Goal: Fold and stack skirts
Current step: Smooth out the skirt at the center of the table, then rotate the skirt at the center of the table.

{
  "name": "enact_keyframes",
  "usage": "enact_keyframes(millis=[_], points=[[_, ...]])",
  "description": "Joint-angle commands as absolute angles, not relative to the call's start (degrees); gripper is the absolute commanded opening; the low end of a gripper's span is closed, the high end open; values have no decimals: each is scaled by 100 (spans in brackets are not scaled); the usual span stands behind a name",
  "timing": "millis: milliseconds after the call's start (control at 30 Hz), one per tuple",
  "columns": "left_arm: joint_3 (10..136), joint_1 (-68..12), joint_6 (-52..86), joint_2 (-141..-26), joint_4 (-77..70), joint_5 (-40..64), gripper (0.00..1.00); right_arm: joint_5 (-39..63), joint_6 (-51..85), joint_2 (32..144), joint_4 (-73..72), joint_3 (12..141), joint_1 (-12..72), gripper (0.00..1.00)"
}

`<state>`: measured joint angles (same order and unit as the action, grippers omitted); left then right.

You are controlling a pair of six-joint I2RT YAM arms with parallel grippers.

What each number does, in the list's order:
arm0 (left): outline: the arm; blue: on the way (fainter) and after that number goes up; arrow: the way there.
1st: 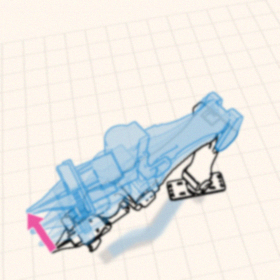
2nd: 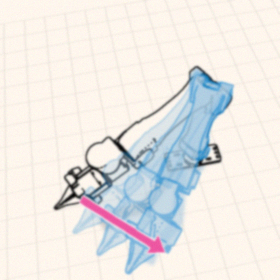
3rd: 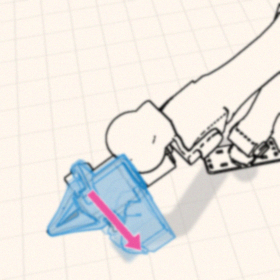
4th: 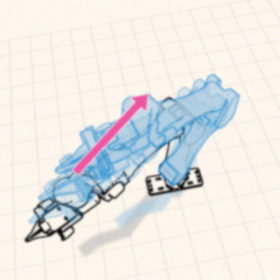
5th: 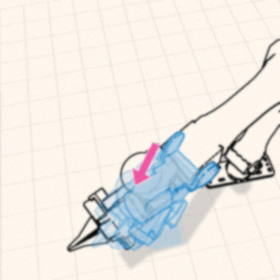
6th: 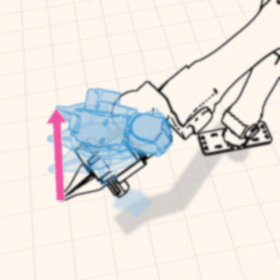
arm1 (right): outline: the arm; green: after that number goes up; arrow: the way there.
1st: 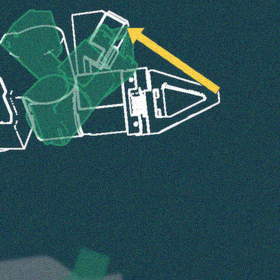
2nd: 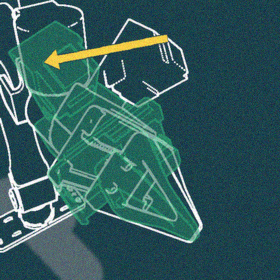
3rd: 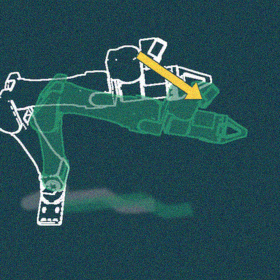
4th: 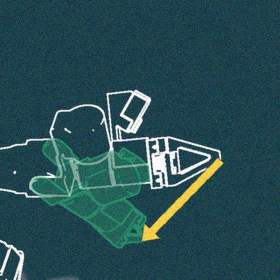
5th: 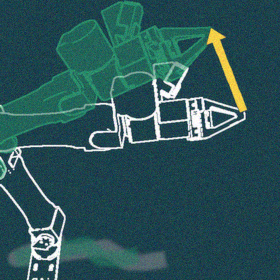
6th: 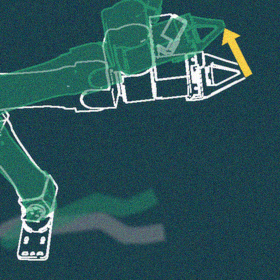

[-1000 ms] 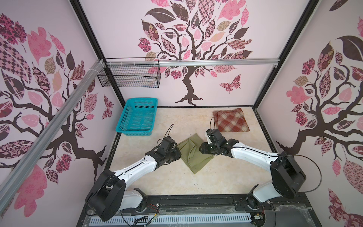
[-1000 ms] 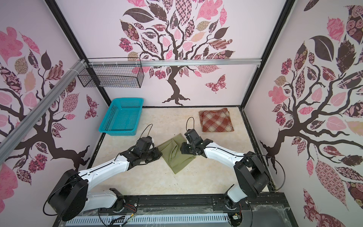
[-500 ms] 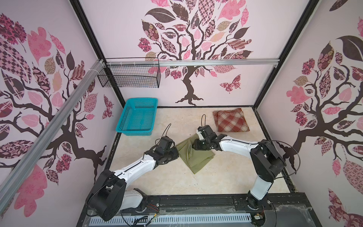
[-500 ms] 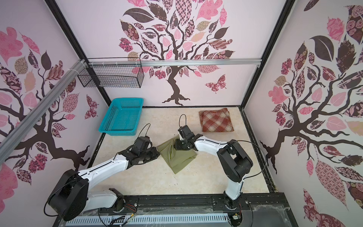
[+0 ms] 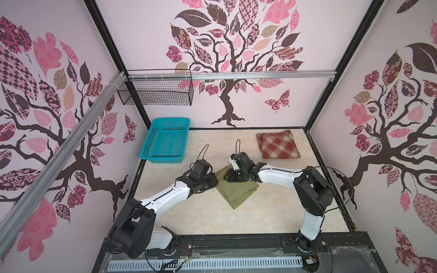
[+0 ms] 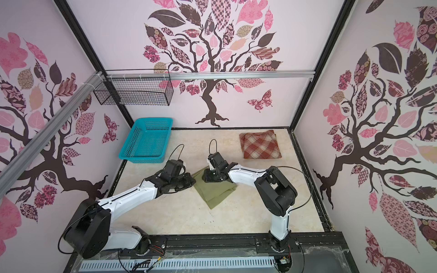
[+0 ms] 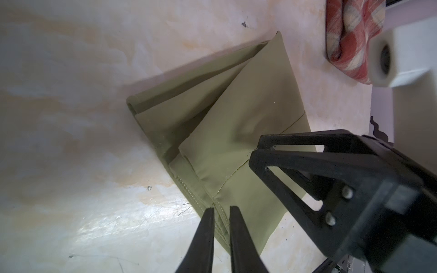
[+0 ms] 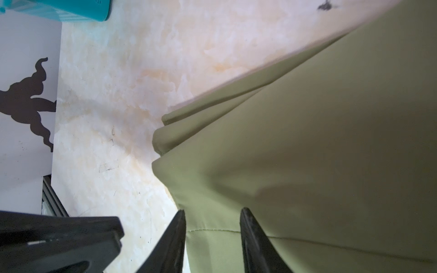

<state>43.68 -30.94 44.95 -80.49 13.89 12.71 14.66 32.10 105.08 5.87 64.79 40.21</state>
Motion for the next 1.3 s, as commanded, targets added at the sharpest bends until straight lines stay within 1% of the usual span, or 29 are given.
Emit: enact_keyframes(millis=[0,133,300,400,500,533,567,667,833,1033,1133,1233,1267], points=[[4664,-3093,4532,-8394,923,1604,17,1245,3052,9919,916,6143,3658,41],[4886,-3121,4443,-8912,732,1652,17,897,2777,9475,1157,5753,3353,42],[5166,-3131,4358,-9529,659,1722,15,571,2741,9183,1255,5268,3315,42],[5271,-3136,4332,-9764,694,1693,15,536,2749,9123,1216,5014,3309,40],[5381,-3128,4292,-9977,802,1670,15,616,2815,9158,1215,4821,3307,29],[5404,-3134,4273,-10038,806,1670,15,608,2882,9144,1185,4733,3310,23],[5422,-3131,4271,-10101,791,1666,15,626,2989,9104,1110,4606,3305,20],[5501,-3131,4245,-10275,767,1669,15,764,3250,8938,882,4250,3377,17],[5701,-3135,4228,-10555,677,1670,15,608,3878,8613,799,3840,3950,16],[6090,-3149,4132,-10651,752,1801,14,376,5070,8224,-100,3472,4589,16],[6174,-3160,4122,-10359,841,1861,14,210,4936,8089,-105,3718,4598,15],[6145,-3188,4250,-9860,1069,2003,15,5,4361,7887,379,4187,4544,18],[6080,-3247,4283,-9656,1102,2015,15,114,4106,7821,458,4305,4448,20]])
